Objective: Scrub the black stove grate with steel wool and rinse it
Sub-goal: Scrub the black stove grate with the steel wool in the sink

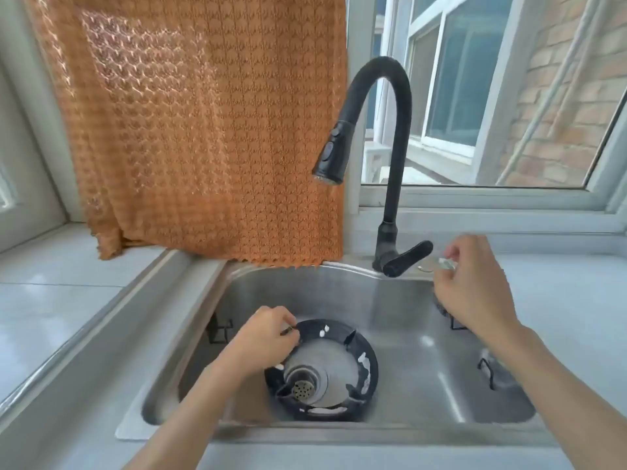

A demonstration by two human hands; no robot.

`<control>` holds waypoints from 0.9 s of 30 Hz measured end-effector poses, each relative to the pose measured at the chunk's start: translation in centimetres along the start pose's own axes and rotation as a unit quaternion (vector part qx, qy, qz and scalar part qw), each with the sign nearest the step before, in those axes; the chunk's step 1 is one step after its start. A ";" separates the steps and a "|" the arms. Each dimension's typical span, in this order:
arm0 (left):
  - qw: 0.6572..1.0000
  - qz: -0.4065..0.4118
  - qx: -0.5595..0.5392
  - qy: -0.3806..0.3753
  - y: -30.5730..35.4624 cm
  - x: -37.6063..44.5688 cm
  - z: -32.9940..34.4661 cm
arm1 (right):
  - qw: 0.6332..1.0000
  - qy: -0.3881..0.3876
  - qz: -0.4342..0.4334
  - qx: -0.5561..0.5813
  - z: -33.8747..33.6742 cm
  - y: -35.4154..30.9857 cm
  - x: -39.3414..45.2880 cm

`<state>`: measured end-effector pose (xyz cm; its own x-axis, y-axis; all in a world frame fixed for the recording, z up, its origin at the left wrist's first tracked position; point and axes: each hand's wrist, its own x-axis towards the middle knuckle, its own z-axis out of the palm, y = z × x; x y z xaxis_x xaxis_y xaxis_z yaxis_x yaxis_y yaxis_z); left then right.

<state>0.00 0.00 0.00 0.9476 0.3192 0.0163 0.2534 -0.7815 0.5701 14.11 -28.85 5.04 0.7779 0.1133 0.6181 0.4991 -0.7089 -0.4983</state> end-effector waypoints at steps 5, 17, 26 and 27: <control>0.965 -0.081 0.144 -0.201 -1.6 3.1 1.5 | 0.956 -0.171 0.126 -0.203 1.5 5.0 0.9; 0.922 -0.109 0.250 -0.277 -4.0 8.2 5.5 | 0.909 -0.249 0.089 -0.321 8.0 10.2 3.1; 0.951 -0.219 0.075 -0.207 -5.0 7.8 7.3 | 0.953 -0.099 0.086 -0.272 8.4 10.8 3.1; 0.950 -0.230 0.052 -0.202 -4.9 7.4 7.2 | 0.960 -0.075 0.085 -0.256 8.0 10.4 3.1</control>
<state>7.21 2.35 -8.63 0.7233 0.4245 -0.5447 0.6575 -0.6646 0.3551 24.73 -30.32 -3.07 0.8971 0.0375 0.4403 0.1366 -0.9711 -0.1957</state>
